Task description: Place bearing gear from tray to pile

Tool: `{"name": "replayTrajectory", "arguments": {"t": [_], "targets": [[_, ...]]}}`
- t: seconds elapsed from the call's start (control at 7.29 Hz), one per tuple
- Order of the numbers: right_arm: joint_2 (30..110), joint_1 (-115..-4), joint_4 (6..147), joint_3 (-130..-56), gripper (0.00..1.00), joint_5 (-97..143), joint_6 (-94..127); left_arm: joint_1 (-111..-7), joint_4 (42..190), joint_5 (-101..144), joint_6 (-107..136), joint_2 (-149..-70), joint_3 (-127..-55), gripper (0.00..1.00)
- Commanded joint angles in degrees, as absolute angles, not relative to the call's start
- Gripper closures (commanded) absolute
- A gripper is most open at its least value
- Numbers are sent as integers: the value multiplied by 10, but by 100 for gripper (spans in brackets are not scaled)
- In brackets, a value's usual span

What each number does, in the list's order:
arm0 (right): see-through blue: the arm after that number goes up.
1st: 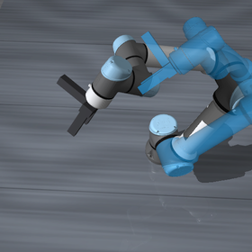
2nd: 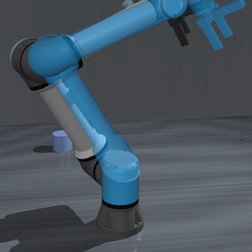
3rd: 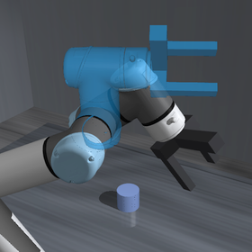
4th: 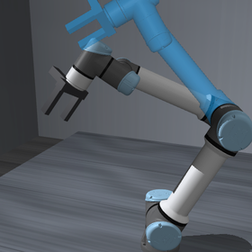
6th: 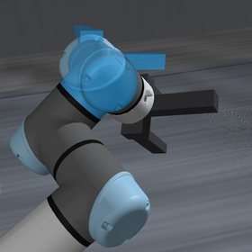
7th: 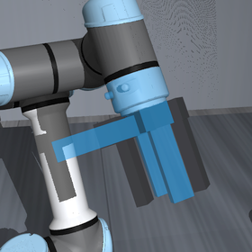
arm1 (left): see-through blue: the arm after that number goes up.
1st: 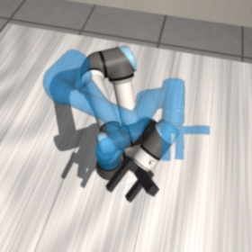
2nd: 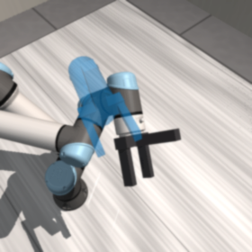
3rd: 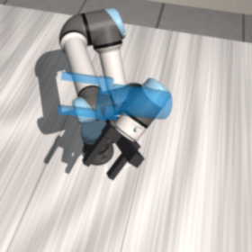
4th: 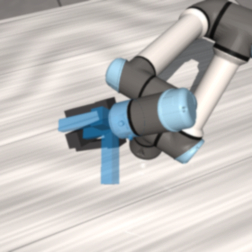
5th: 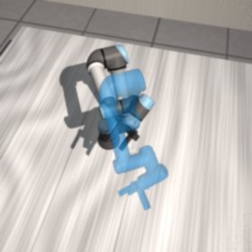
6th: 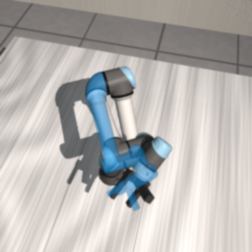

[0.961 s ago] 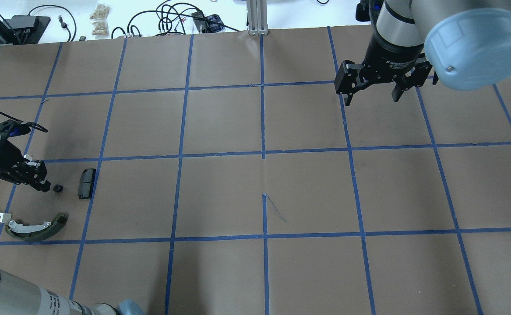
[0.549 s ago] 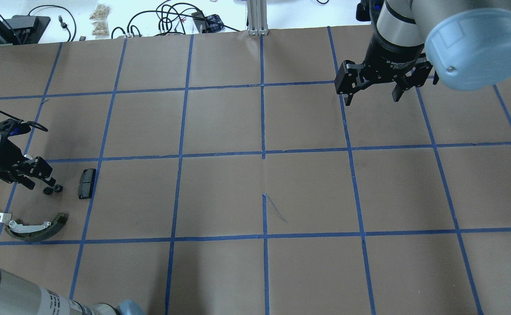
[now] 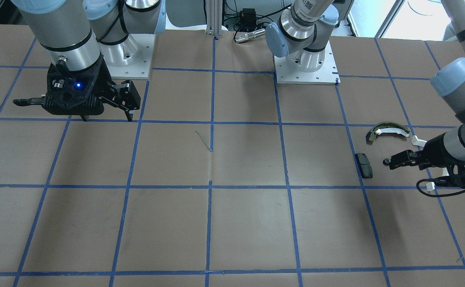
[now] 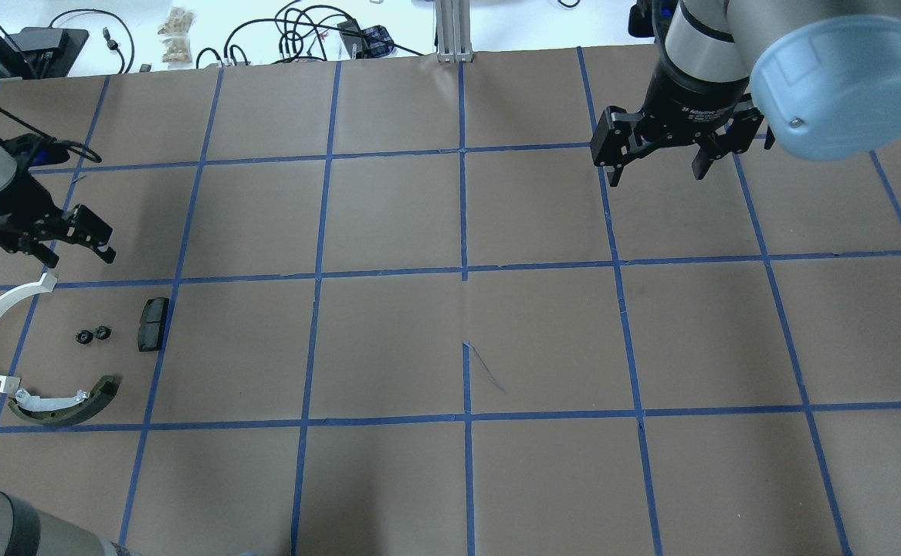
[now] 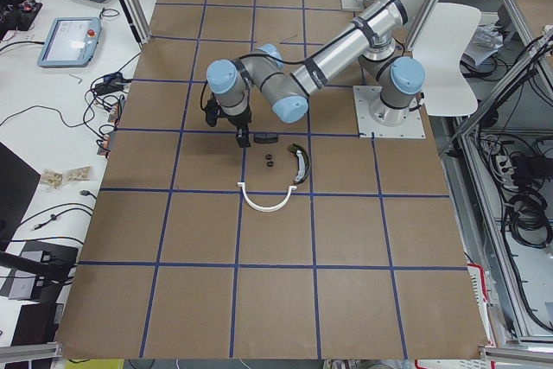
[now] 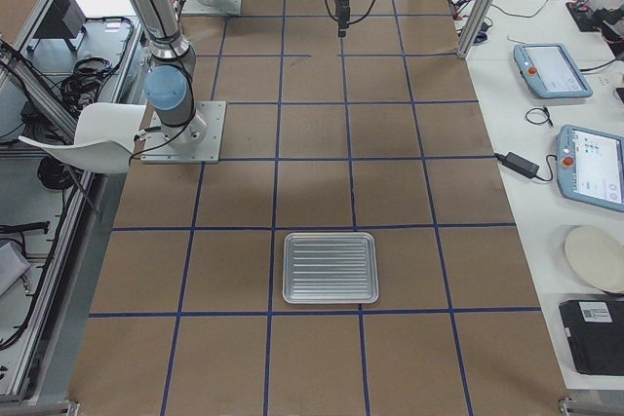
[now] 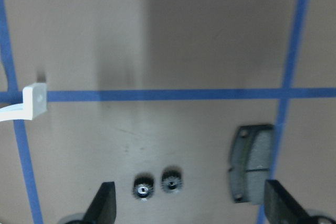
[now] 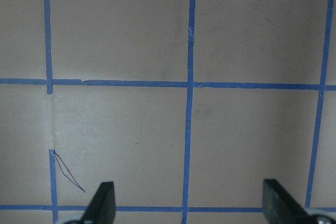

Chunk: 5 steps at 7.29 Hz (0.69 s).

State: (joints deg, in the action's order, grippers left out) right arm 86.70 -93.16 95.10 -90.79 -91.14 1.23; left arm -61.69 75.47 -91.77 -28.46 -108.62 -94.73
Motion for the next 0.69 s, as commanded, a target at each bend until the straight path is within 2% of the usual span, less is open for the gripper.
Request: {"name": "replayTrajectory", "arguments": {"t": [0.0, 0.55], "targets": [[867, -930, 951, -908, 0, -912, 12, -719, 794, -914, -249, -1029, -924, 0], [869, -927, 951, -906, 0, -914, 11, -906, 826, -909, -149, -965, -919, 0]]}}
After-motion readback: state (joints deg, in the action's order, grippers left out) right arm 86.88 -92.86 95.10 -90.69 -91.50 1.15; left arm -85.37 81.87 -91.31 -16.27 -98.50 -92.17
